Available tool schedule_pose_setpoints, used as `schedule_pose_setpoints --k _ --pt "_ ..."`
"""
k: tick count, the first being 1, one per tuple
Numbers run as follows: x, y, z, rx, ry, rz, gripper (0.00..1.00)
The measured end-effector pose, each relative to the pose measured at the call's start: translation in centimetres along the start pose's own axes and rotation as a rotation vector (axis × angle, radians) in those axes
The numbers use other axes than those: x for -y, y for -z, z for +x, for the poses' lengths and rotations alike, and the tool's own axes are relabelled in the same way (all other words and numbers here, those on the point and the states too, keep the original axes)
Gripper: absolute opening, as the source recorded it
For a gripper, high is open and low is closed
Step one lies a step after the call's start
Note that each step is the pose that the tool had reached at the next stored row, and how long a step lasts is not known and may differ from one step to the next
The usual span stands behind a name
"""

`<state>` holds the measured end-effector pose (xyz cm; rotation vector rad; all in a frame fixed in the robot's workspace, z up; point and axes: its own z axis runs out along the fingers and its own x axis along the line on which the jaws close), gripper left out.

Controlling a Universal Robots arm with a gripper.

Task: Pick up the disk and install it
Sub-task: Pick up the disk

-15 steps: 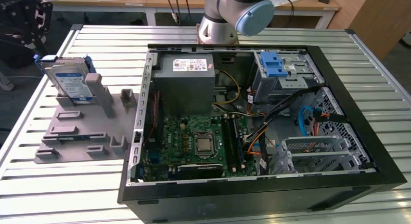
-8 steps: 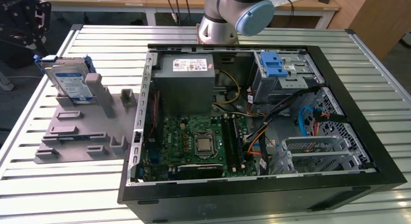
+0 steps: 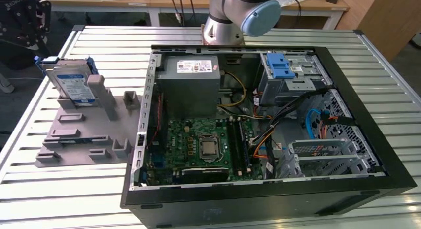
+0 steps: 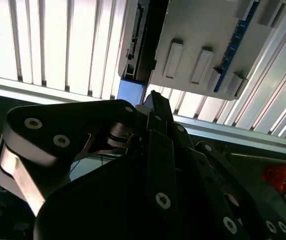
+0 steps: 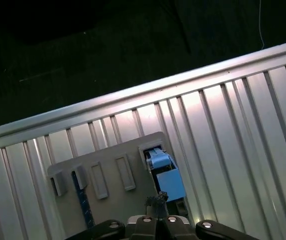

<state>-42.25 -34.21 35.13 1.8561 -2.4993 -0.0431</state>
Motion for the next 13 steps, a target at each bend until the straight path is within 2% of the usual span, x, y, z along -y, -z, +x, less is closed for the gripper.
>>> schedule_pose_setpoints --k 4,6,9,12,13 --pt "-0.11 -0.04 -0.37 -0.0011 0.028 0.0002 0.11" --pt "-0.12 -0.08 -0.43 -0.0018 0.05 0.0004 0.23" --pt "-0.12 -0.14 -0.44 -0.004 0.103 0.0007 0.29" --pt "-0.12 -0.23 -0.44 -0.0061 0.157 0.0009 0.47" --pt "-0.12 -0.28 -0.44 -0.0066 0.172 0.0011 0.47"
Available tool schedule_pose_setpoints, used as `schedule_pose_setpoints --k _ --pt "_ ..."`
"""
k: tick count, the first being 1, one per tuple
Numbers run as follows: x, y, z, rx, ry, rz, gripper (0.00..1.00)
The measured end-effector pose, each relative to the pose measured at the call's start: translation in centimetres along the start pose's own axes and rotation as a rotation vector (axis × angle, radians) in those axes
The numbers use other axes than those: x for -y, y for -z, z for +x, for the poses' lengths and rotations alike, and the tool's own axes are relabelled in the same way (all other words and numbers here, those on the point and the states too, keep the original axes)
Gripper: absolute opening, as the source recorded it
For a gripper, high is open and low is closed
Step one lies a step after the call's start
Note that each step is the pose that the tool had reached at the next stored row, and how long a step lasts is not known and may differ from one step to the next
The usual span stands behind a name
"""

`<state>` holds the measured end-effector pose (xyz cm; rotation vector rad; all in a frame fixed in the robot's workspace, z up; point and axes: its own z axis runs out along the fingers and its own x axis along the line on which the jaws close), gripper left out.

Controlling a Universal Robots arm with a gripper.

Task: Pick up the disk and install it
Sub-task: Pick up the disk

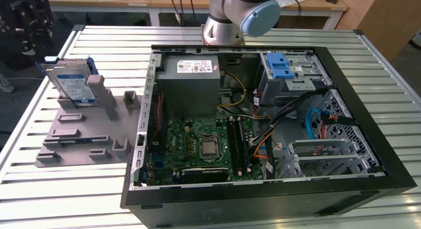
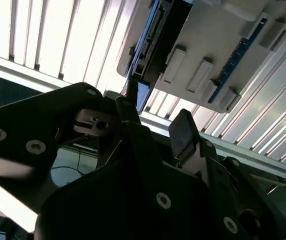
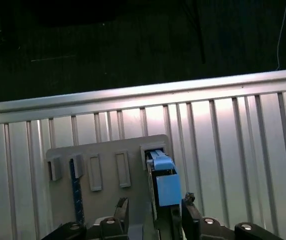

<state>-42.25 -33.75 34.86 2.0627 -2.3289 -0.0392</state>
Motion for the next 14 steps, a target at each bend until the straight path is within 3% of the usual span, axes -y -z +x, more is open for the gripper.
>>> schedule_pose_setpoints --k 2,8,14 --pt "-0.04 -0.14 -0.01 -0.0005 0.015 0.0004 0.59" --pt "-0.48 -0.74 -0.16 -0.0007 0.023 0.0027 0.59" --pt "-0.72 -1.5 -0.56 0.0007 0.025 0.0154 0.59"
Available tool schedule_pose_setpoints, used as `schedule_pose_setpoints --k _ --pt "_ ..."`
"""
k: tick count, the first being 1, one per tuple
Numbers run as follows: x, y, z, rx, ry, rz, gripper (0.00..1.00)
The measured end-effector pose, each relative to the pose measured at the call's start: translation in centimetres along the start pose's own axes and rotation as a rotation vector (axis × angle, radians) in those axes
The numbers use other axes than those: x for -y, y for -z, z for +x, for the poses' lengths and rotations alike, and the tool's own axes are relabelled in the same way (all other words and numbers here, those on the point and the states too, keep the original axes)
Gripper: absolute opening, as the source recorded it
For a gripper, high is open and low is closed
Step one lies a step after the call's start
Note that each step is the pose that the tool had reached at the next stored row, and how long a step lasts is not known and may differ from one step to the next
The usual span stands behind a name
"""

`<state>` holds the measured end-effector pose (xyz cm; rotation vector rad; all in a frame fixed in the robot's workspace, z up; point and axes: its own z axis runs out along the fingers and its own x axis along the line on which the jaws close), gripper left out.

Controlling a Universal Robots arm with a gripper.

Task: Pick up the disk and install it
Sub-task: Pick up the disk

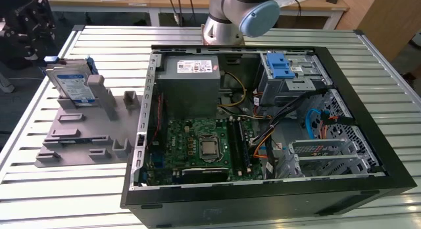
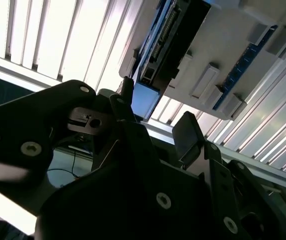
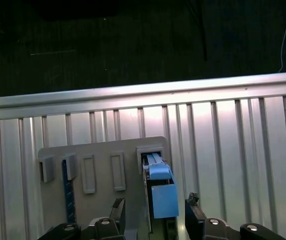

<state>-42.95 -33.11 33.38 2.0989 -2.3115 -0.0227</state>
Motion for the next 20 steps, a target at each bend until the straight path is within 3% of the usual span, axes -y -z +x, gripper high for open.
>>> schedule_pose_setpoints --k 20 --pt "-0.27 -1.84 -0.2 -0.0006 0.044 0.0054 0.59"
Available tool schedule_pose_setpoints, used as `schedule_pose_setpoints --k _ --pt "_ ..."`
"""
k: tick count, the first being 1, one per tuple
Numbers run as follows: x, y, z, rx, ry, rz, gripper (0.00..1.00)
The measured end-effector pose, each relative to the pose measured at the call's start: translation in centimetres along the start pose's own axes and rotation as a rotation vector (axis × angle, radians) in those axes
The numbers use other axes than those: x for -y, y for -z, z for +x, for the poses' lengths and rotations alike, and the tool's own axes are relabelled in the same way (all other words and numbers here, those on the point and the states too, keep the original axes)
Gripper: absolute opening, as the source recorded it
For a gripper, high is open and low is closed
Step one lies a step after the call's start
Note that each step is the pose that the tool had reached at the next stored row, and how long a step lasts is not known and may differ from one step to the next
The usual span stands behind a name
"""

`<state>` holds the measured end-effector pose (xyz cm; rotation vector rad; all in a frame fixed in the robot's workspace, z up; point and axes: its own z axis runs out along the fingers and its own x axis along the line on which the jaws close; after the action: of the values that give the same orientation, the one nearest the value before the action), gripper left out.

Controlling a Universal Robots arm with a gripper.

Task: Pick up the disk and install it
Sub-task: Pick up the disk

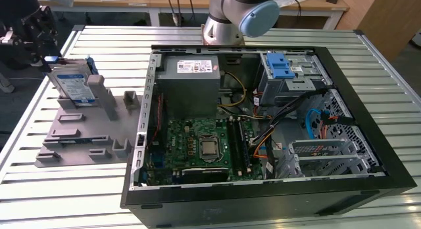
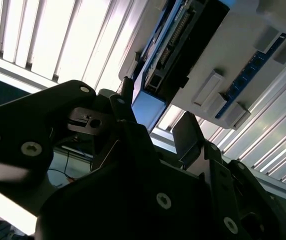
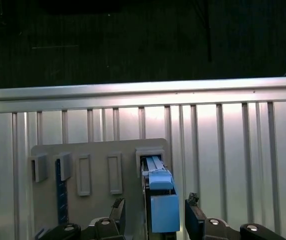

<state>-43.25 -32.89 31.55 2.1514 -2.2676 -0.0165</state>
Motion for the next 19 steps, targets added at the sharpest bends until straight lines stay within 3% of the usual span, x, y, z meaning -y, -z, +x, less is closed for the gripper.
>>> schedule_pose_setpoints --k 4,5,19 --pt "-0.05 -0.39 -0.05 0.0 0.005 0.001 0.57" --pt "-0.07 -0.46 -0.06 -0.0001 0.007 0.0011 0.51" --pt "-0.25 -1.39 -0.27 0.0015 0.022 0.001 0.51"
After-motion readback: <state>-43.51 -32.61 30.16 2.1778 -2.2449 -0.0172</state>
